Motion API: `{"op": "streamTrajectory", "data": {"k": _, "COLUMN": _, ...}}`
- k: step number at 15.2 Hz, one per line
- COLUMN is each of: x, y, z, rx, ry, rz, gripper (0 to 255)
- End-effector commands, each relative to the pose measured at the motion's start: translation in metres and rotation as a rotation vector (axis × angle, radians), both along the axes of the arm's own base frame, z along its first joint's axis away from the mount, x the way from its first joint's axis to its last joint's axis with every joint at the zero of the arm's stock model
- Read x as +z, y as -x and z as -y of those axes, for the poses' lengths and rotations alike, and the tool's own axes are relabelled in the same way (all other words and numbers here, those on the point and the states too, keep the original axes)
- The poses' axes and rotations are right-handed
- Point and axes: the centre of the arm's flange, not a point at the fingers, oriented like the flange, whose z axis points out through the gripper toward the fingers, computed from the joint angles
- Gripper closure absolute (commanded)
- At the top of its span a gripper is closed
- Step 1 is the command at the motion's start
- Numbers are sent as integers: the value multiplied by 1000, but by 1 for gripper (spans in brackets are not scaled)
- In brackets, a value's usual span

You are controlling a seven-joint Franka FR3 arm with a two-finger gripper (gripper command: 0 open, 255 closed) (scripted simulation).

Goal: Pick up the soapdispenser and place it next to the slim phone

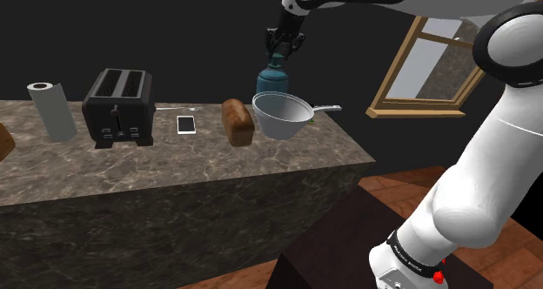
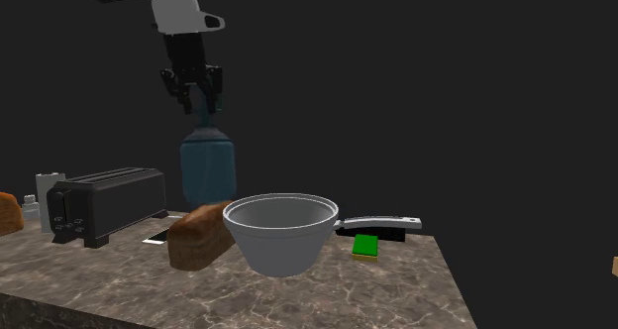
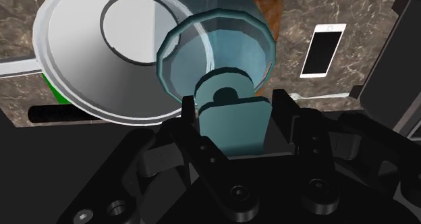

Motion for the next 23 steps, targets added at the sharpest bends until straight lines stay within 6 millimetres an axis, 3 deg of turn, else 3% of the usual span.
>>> {"op": "streamTrajectory", "data": {"k": 1, "x": -10, "y": -10, "z": -22, "rx": -1, "ry": 0, "rz": 2, "gripper": 255}}
{"op": "streamTrajectory", "data": {"k": 21, "x": -122, "y": -123, "z": -233, "rx": -1, "ry": 0, "rz": 2, "gripper": 255}}
{"op": "streamTrajectory", "data": {"k": 23, "x": -132, "y": -127, "z": -242, "rx": -1, "ry": 0, "rz": 2, "gripper": 255}}
